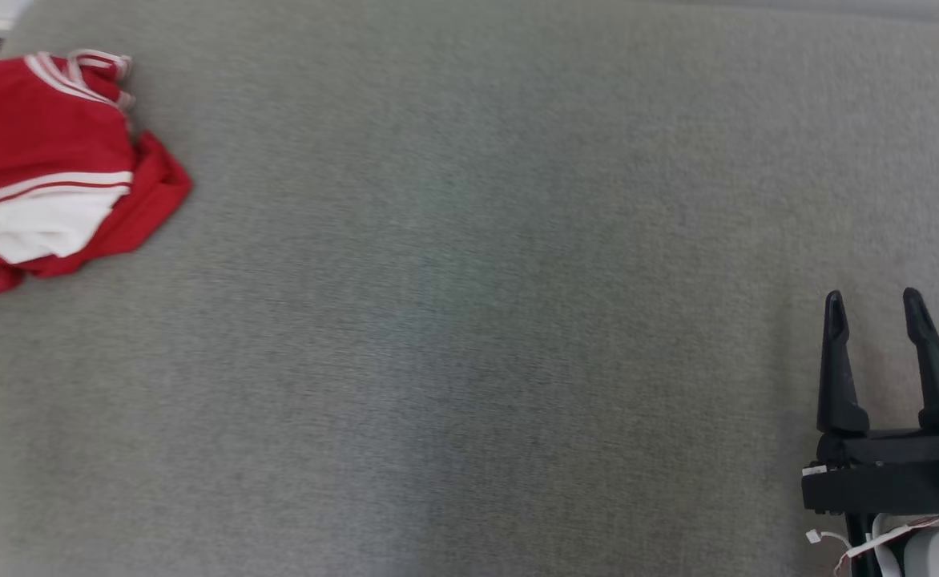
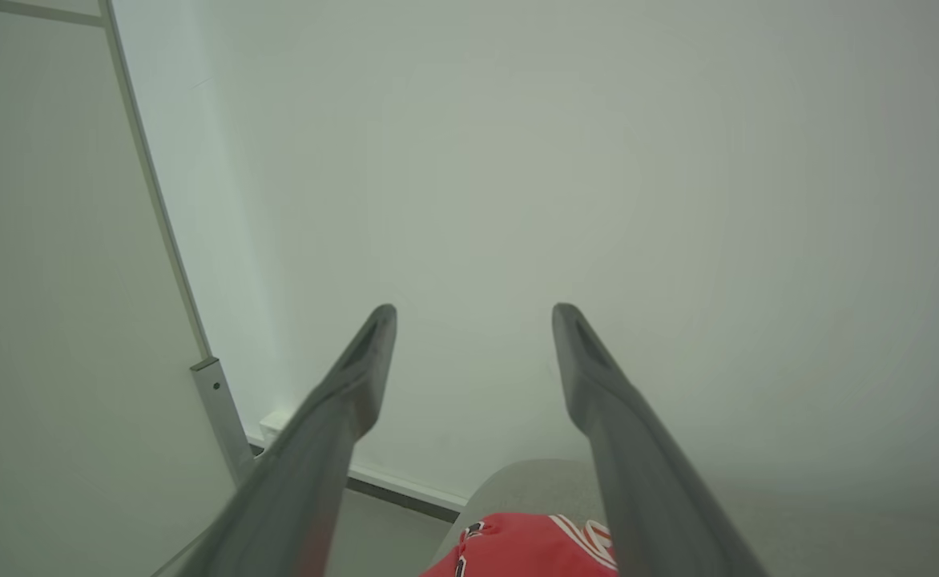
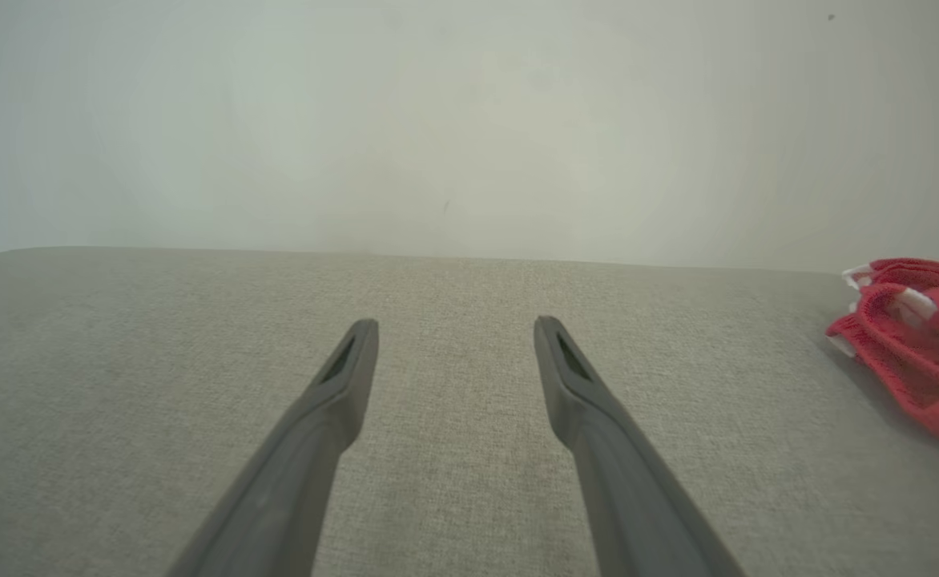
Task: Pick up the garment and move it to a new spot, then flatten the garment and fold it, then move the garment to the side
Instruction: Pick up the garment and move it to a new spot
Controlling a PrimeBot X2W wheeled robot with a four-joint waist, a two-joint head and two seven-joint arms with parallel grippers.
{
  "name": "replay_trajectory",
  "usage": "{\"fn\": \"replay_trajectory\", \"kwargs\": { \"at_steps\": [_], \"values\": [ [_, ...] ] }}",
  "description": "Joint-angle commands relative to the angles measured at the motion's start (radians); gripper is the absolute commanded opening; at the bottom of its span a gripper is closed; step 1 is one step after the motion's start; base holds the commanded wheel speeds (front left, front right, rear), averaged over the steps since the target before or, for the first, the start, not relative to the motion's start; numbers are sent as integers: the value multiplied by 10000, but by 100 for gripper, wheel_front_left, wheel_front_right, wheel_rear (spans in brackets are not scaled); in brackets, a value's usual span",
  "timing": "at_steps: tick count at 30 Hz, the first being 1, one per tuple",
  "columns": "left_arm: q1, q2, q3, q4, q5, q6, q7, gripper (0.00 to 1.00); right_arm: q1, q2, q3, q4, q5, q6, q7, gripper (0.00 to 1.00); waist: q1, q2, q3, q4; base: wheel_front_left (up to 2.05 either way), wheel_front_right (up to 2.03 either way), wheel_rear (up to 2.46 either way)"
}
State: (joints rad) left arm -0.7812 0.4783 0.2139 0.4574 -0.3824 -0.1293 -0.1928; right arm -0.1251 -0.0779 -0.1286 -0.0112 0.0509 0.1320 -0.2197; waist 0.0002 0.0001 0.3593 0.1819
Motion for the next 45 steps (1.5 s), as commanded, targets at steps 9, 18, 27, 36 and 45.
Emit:
{"fn": "replay_trajectory", "kwargs": {
  "at_steps": [9,18,27,36,45],
  "values": [
    [-1223,1091,-781,2159,-804,-3,741,100,-177,63,-325,-893,-238,-28,260,100,-2,-1,1895,-1483,0,0,0],
    [-2042,1634,-2289,4039,-2259,-1,2560,100,-225,14,-368,-1330,-363,-29,540,100,-2,-1,2003,-1491,0,0,0],
    [-2209,2022,-3600,5047,-3823,-2,5032,100,-205,47,-325,-1599,-431,-29,689,100,-2,-1,1948,-1663,0,0,0],
    [-2256,1863,-4284,5806,-4644,-4,5853,89,-309,8,-288,-1638,-408,-29,731,100,-2,-1,1998,-1811,0,0,0],
    [-2359,2081,-4897,5825,-4644,-9,5232,0,-345,54,-256,-1506,-399,-29,718,100,-2,-1,1762,-1796,0,0,0]
  ]
}}
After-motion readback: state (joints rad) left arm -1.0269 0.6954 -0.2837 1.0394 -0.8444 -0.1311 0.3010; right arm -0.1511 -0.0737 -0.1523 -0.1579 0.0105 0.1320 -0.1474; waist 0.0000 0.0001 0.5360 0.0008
